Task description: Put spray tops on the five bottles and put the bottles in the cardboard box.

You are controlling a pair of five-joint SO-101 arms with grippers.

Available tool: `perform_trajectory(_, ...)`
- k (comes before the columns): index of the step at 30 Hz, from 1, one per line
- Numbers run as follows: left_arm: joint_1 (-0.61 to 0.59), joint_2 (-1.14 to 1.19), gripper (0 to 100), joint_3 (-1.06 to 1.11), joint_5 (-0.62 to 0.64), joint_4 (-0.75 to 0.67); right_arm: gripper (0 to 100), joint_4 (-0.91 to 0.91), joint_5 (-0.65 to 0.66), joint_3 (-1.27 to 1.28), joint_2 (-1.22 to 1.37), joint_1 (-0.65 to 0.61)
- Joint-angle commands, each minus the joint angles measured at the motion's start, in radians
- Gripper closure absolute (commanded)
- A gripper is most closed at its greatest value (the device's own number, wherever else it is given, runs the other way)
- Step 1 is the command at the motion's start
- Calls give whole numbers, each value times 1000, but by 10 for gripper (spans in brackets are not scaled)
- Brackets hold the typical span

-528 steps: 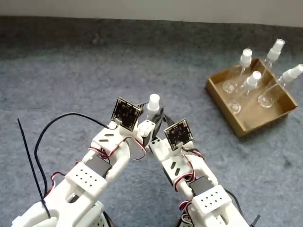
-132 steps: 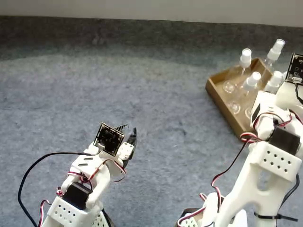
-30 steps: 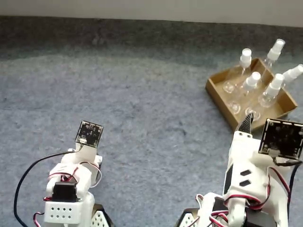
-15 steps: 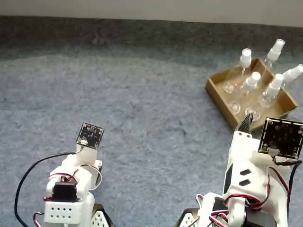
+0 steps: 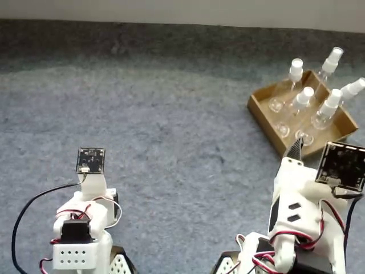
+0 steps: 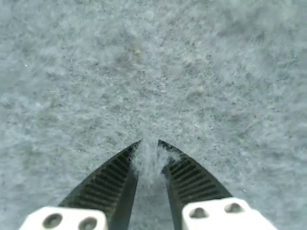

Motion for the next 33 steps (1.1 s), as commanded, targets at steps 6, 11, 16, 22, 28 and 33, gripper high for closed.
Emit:
perform_trajectory(6,-85,-8,995,19,14,5,757,93,-81,-58,-90,-219)
perform_trajectory(11,-85,-8,995,19,14,5,757,104,-80,-116,-252,-179)
perform_trajectory(16,-85,-8,995,19,14,5,757,102,-23,-114,-375,-203)
perform_trajectory(22,-85,-8,995,19,14,5,757,104,-3,-94,-409,-288)
perform_trajectory(28,-85,-8,995,19,14,5,757,156,-5,-65,-430,-318)
perform_trajectory(33,-85,-8,995,19,14,5,757,205,2,-56,-430,-352)
